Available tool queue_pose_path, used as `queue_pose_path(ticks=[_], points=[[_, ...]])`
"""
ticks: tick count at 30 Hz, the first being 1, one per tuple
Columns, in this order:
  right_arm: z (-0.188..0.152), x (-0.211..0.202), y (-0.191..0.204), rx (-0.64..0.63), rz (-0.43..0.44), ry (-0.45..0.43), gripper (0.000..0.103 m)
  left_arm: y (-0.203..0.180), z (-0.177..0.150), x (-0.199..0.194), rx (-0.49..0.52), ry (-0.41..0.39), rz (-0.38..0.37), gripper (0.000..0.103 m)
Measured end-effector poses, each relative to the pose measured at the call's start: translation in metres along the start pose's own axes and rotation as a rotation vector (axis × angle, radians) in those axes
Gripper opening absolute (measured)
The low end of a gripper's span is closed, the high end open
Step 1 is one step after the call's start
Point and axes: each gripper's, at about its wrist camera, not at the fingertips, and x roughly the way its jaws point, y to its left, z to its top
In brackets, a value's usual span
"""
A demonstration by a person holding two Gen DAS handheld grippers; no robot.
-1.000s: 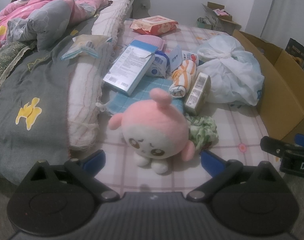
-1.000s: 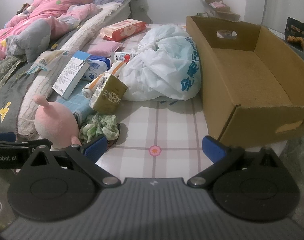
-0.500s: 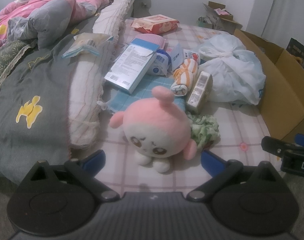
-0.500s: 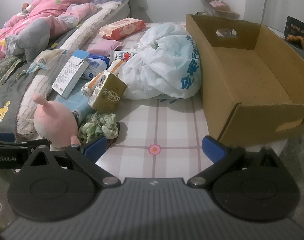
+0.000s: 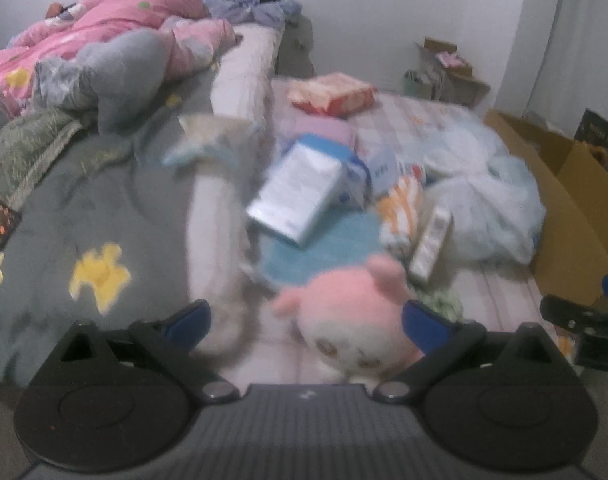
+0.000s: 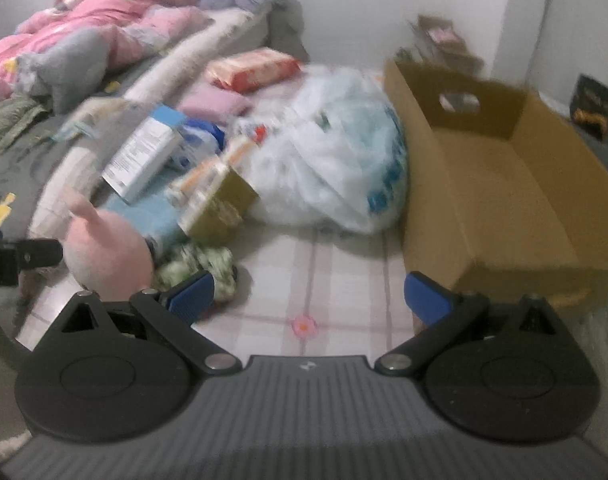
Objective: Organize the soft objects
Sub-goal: 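Reach the right tool to the blue-and-white box and close on it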
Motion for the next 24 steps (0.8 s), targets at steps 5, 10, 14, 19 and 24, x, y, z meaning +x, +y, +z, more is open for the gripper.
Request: queue_pose_path(ticks=[5, 10, 14, 19, 24], points=[[0.033, -0.005, 0.003, 0.011, 0.168, -0.120, 0.102, 0.018, 0.021, -0.004, 0.029, -0.127, -0.030, 0.102], [0.080, 0.017, 0.016, 0.061, 0.324, -0.121, 0.102, 0.025, 0.045, 0.014, 0.080, -0.160, -0.040, 0.102], [0.116, 0.049, 0.032, 0.100, 0.440, -0.078, 0.101, 0.027, 0.060, 0.043, 0.157, -0.127, -0.043, 0.089], [0.151, 0.111, 0.055, 0.163, 0.533, 0.065, 0.093, 0.039, 0.078, 0.087, 0.162, -0.012, -0.166, 0.069], [0.158, 0.173, 0.072, 0.200, 0.541, 0.219, 0.075, 0.040, 0.090, 0.128, 0.201, 0.076, -0.216, 0.067]])
